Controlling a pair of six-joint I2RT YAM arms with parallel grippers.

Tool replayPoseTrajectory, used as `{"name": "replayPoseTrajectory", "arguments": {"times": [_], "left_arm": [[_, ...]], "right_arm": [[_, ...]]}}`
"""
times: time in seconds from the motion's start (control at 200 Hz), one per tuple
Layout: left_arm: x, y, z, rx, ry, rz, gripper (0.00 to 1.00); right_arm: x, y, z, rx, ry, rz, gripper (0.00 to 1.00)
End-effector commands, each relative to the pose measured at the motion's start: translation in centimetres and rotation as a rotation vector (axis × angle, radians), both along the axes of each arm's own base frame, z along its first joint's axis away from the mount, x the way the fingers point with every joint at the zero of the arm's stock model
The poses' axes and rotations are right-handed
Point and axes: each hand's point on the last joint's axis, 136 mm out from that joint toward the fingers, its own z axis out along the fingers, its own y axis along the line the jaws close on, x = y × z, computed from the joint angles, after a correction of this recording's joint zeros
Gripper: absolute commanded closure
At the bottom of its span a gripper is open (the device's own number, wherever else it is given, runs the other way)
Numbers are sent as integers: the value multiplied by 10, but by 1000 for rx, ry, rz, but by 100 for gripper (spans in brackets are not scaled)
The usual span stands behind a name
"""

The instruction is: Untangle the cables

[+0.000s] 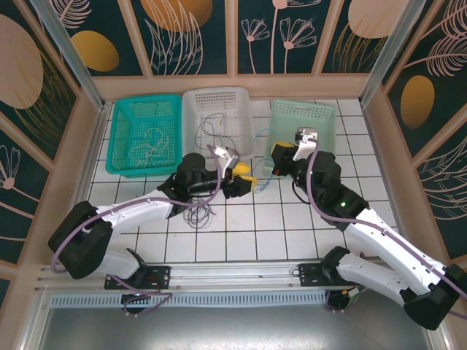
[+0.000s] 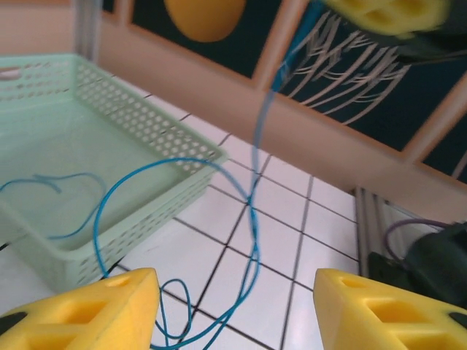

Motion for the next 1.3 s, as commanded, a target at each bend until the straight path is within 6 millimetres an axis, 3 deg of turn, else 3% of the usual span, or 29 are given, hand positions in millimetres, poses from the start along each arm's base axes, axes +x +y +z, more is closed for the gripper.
{"name": "replayPoseTrajectory", "arguments": {"times": [0.0, 0.195, 0.35, 0.47, 0.656, 0.791, 0.881, 1.036, 1.176, 1.296], "left_arm": [[31, 2, -10, 46, 60, 154, 39], [51, -6, -18, 63, 112, 216, 39], [64, -12, -35, 131, 150, 242, 40], [58, -20, -36, 116, 153, 180, 40], [43, -25, -16, 25, 124, 97, 39], [37, -27, -16, 28, 121, 62, 41], [36, -30, -21, 41, 140, 43, 51], [46, -27, -27, 55, 156, 103, 88], [51, -22, -18, 45, 138, 147, 100], [51, -21, -8, 12, 138, 153, 100]], "right_arm": [[-8, 3, 35, 77, -76, 41, 100], [-12, 10, 40, 84, -91, 87, 100], [-17, 9, 48, 99, -113, 103, 100], [-20, 8, 52, 106, -121, 110, 100], [-19, 4, 47, 95, -111, 93, 100], [-20, 6, 46, 101, -110, 100, 100], [-21, 8, 49, 114, -119, 114, 100], [-20, 4, 48, 103, -125, 95, 100], [-16, -3, 27, 45, -65, 49, 100], [-11, -5, -1, 2, 16, 19, 100]]}}
